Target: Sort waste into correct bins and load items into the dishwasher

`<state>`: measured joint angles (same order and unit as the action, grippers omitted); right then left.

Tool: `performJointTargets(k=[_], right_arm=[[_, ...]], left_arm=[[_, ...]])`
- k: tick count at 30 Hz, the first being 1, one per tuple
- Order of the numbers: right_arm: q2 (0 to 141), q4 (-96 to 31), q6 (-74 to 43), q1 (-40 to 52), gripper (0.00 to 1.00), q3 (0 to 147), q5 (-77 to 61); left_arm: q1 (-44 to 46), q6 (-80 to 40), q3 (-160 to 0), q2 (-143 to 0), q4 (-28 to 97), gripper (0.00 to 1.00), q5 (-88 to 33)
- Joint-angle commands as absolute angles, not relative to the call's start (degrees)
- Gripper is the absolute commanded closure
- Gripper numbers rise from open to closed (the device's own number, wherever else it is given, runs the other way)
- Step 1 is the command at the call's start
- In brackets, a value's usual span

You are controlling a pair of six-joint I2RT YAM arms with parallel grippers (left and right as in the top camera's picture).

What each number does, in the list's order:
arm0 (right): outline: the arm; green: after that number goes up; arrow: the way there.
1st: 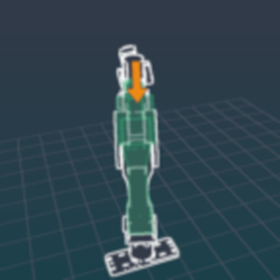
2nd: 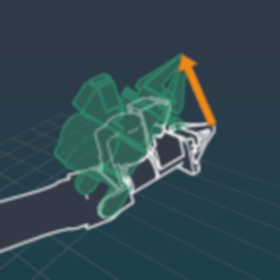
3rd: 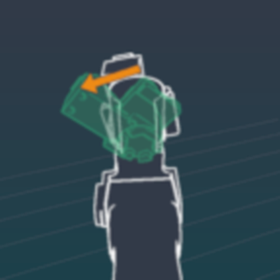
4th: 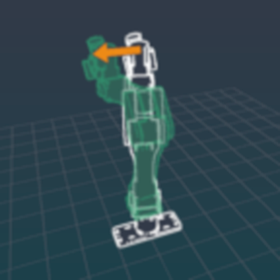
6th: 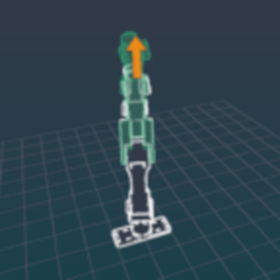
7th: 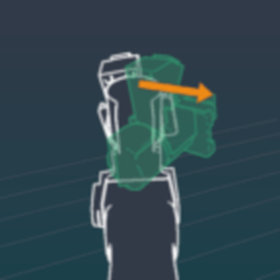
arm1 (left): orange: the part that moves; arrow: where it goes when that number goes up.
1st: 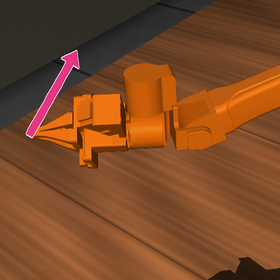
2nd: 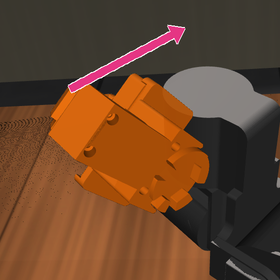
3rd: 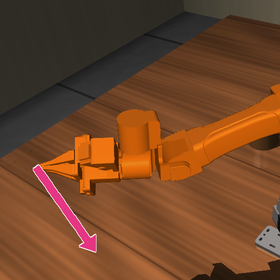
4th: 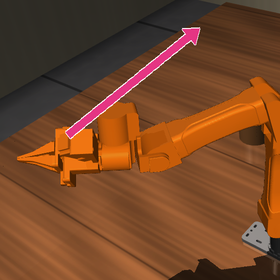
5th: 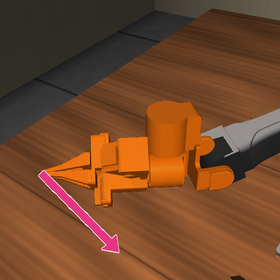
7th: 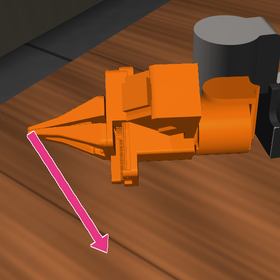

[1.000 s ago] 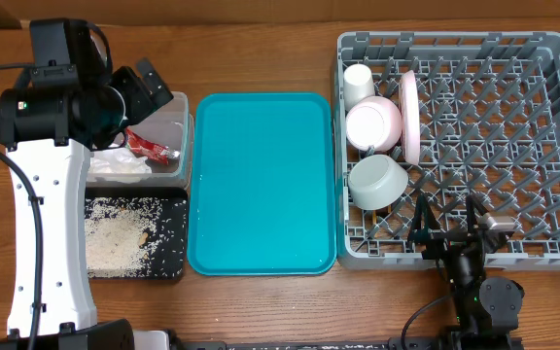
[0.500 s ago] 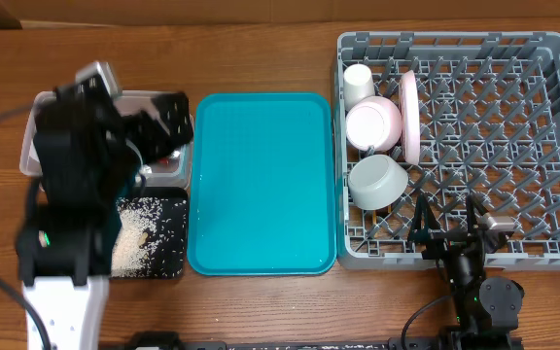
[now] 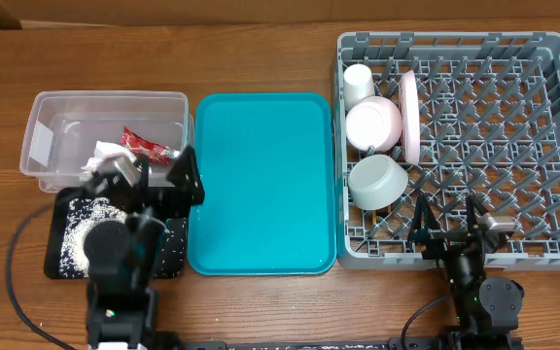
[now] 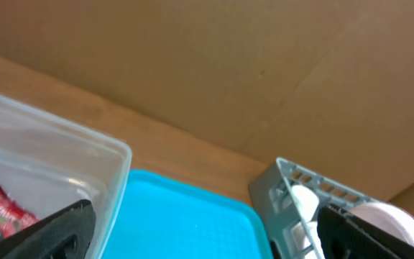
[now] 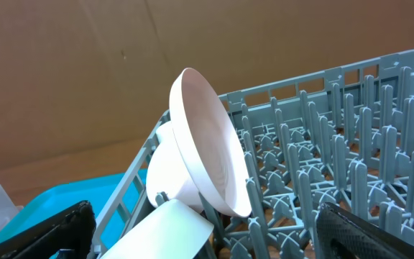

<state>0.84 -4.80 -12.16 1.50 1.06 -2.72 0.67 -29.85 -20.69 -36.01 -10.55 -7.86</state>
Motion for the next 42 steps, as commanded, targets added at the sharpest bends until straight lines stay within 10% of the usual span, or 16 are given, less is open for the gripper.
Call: performJointTargets(k=[1,17,42], right_arm=[[0.2,-4.6,-12.0,1.2,0.0,0.4,-2.7],[0.2,-4.6,-12.0,1.2,0.0,0.4,-2.7],[0.2,-4.6,-12.0,1.2,0.0,0.4,-2.7]], left_arm=[[0.7,-29.1,-13.9,-32.5,-14.4,0.0,-5.5],[0.7,-28.3,-0.2,-17.0,-13.4,0.0,0.6],[0.7,7.8,-0.2,-0.2,4.4,0.0,0.8]])
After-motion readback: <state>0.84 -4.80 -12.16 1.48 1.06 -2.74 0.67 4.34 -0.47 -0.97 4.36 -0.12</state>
